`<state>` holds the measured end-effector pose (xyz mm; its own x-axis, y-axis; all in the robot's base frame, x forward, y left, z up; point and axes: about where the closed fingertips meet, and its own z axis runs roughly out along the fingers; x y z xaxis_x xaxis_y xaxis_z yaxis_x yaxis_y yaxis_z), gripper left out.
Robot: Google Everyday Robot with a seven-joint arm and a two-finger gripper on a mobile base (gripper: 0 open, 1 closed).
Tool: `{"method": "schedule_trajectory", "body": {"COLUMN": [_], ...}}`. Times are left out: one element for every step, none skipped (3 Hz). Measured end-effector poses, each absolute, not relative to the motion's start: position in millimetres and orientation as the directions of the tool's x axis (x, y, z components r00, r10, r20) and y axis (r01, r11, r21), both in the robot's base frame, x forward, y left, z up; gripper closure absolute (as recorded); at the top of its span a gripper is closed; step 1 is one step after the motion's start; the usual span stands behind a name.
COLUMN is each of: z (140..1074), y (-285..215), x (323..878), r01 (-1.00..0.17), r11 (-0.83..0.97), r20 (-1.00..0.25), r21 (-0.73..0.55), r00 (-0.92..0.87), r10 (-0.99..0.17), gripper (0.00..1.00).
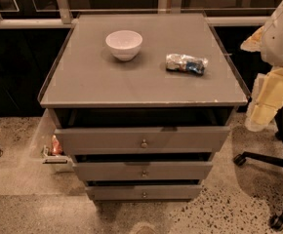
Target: Open middle drawer
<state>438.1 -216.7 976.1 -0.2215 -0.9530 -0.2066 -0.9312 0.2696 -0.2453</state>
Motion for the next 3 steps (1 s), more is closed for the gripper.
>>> {"method": "schedule_trajectory", "body": {"z": [976.1,957.3,898.5], "y": [-216.7,-219.3,-227.5], "x": [438.1,429.1,411.4], "r01": [-0.931,-0.938,-0.956], "r11": [0.270,0.236,0.198], "r20": [-0.207,-0.219,-0.274], "r21": [-0.245,-0.255,-0.217], "r00": [-0.222,-0.182,-0.135], "r10": [-0.953,-0.959,-0.952], "gripper": [0.00,0.00,0.00]}}
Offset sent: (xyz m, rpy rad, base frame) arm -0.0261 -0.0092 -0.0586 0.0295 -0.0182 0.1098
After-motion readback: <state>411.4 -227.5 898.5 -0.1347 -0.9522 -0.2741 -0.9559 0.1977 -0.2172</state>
